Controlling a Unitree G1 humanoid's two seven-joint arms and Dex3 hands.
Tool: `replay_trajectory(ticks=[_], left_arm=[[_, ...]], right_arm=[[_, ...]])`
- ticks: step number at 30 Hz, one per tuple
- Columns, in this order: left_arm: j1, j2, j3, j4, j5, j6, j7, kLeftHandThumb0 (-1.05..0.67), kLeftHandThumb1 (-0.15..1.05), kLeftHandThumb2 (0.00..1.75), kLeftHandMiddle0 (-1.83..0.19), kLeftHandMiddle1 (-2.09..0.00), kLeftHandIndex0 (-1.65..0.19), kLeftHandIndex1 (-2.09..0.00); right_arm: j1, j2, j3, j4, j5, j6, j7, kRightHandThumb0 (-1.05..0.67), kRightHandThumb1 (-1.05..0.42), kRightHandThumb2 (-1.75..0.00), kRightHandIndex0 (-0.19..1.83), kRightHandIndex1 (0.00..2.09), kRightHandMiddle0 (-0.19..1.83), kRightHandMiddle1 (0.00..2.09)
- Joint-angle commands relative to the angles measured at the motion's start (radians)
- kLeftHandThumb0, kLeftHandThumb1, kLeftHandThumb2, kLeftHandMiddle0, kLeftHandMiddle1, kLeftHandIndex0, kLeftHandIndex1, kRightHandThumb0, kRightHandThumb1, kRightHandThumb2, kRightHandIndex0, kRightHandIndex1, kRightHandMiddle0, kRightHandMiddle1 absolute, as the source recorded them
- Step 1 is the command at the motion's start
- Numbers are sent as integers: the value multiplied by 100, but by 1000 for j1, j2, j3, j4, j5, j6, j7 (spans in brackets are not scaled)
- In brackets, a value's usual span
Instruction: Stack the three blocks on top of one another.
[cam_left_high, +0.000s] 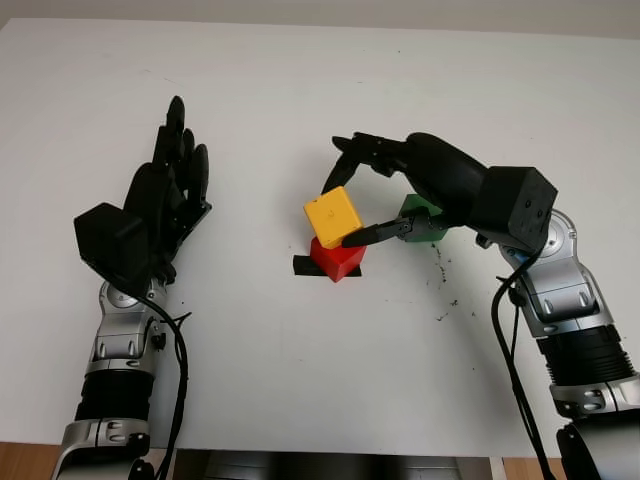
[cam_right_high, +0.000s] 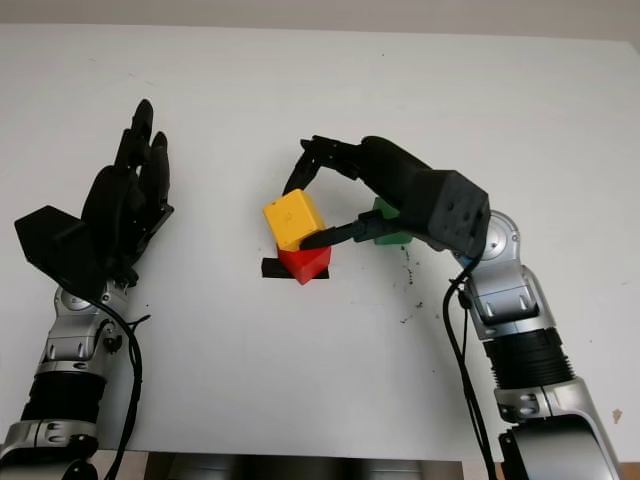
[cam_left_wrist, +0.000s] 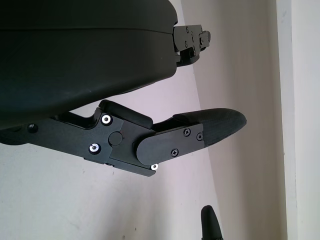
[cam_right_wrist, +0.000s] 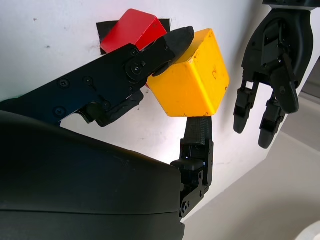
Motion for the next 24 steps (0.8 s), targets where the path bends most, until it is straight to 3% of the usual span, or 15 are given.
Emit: replay_trajectory(ticks=[1,24], left_arm=[[14,15,7,-18,-6,0,-2,-72,105,65,12,-5,12,-5],[9,22,13,-14,-7,-12,8,-70,105,65,8,-6,10,-6]], right_arm=[[9,-14,1,-12,-3,6,5,-45,-92,-5,11,4,39,155],[23,-73,30,-32,-183,-100,-52,-38,-92,-5,12,6,41,149]])
